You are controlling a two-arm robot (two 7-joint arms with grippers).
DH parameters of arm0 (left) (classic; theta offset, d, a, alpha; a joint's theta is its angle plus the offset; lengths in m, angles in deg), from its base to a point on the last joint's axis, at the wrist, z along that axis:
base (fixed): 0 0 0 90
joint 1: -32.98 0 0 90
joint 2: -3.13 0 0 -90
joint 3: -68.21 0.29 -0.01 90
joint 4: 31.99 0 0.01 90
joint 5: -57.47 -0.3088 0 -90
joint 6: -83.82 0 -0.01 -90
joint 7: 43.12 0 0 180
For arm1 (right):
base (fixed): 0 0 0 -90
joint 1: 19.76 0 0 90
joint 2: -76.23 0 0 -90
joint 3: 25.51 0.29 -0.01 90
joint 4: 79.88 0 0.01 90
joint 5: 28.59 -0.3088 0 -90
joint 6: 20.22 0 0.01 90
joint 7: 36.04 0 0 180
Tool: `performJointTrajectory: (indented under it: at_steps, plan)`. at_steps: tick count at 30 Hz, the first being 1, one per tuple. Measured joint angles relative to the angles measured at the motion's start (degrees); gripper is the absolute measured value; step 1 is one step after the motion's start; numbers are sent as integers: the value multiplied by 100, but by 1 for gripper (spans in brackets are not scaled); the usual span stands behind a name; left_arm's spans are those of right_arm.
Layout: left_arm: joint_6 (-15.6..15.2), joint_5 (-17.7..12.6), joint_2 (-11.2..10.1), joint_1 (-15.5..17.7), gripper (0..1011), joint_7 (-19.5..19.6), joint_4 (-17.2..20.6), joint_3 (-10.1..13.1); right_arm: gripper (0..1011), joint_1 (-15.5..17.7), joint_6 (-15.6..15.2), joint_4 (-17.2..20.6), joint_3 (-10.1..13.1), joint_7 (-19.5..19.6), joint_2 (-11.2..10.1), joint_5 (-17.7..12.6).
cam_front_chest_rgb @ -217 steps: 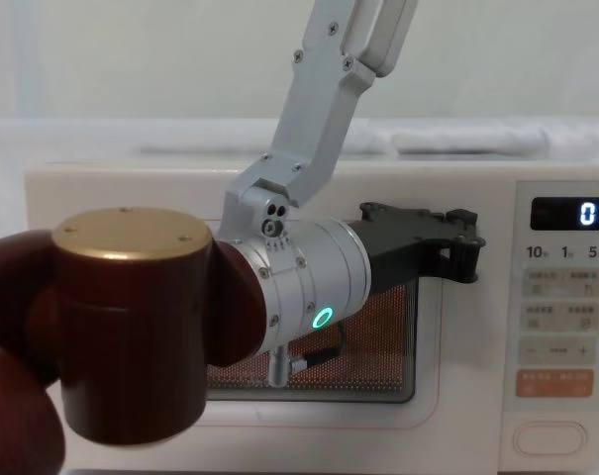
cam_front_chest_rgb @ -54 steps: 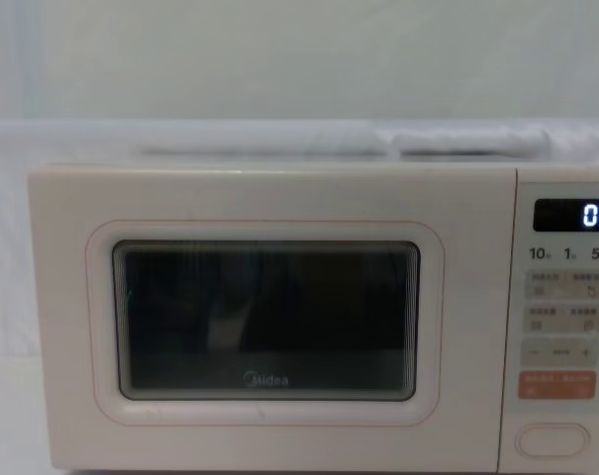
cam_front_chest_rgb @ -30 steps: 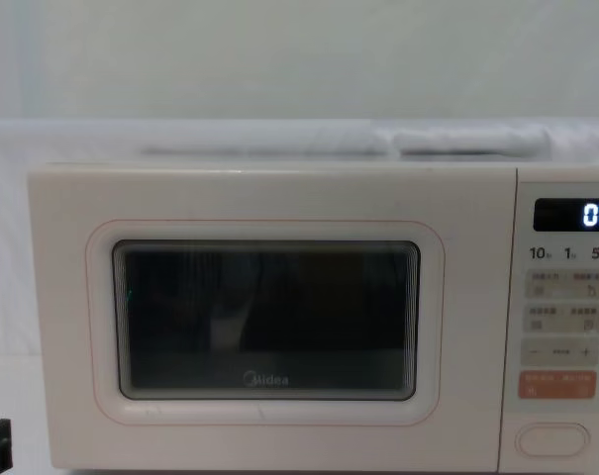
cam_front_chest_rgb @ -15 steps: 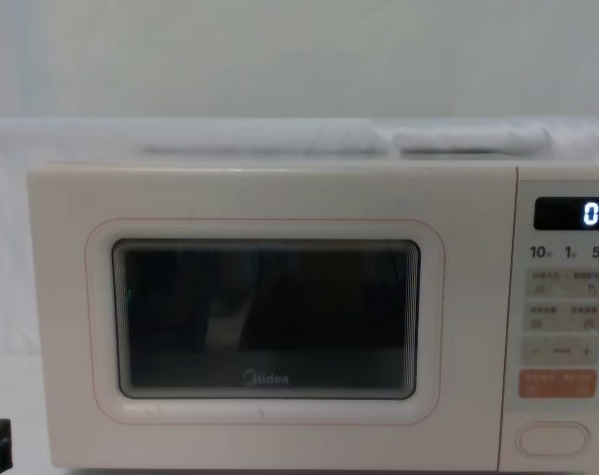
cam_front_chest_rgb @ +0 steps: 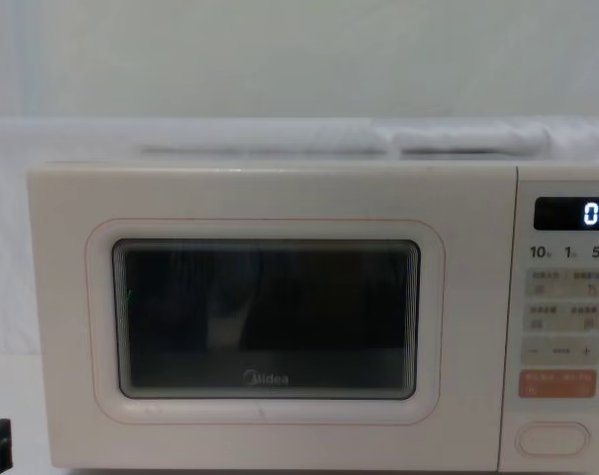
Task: Press the button to open the microwave door with one hand; close the microwave door with the other hand.
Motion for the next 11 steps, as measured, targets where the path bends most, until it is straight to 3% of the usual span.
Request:
performJointTrajectory:
  at_steps: [11]
  plan:
    - [0,0,-1,0,1001,0,0,0,1002,0,0,0,0,0,0,0]
